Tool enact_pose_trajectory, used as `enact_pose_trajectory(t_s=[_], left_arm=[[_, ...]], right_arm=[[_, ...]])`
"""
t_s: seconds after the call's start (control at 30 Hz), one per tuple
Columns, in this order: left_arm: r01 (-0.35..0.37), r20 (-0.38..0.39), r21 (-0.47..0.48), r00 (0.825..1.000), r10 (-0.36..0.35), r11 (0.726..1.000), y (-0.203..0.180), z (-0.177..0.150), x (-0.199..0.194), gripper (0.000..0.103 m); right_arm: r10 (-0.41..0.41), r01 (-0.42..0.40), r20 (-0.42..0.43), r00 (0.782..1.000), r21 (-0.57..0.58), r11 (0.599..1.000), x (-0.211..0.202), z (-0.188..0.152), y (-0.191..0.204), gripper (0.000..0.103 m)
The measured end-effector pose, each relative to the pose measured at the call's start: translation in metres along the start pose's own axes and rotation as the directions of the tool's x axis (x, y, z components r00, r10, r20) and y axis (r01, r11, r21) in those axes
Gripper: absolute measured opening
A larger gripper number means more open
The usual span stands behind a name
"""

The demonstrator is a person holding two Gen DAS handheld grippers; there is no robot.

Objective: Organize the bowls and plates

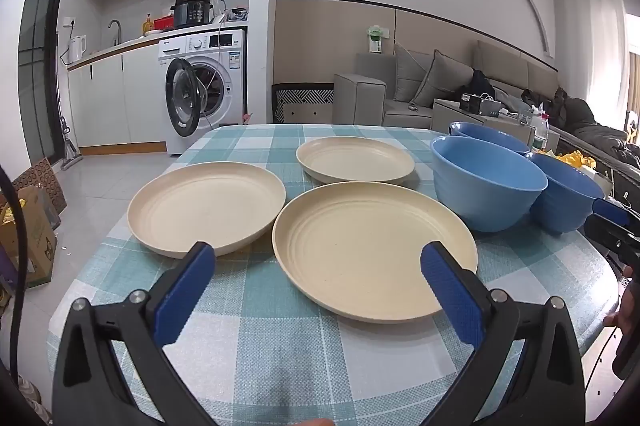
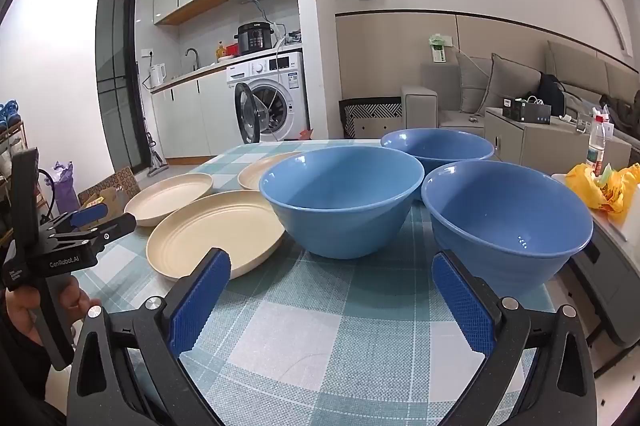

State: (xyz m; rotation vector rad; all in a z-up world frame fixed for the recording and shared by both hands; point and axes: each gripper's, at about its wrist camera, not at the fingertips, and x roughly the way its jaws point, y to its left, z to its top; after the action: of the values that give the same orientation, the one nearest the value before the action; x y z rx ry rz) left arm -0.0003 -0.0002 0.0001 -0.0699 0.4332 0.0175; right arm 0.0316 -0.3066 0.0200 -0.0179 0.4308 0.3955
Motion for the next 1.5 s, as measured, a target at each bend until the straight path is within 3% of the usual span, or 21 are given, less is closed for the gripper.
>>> enact_pose_trajectory(t_s=[1.5], left_arm=[[0.01, 0.001, -0.002, 1.0, -0.01, 1.0, 0.005, 0.009, -0.007, 0.103]], right_arm=[[-0.01, 0.01, 0.012, 1.0, -0.013, 1.0, -0.006, 0.007, -0.005, 0.103]])
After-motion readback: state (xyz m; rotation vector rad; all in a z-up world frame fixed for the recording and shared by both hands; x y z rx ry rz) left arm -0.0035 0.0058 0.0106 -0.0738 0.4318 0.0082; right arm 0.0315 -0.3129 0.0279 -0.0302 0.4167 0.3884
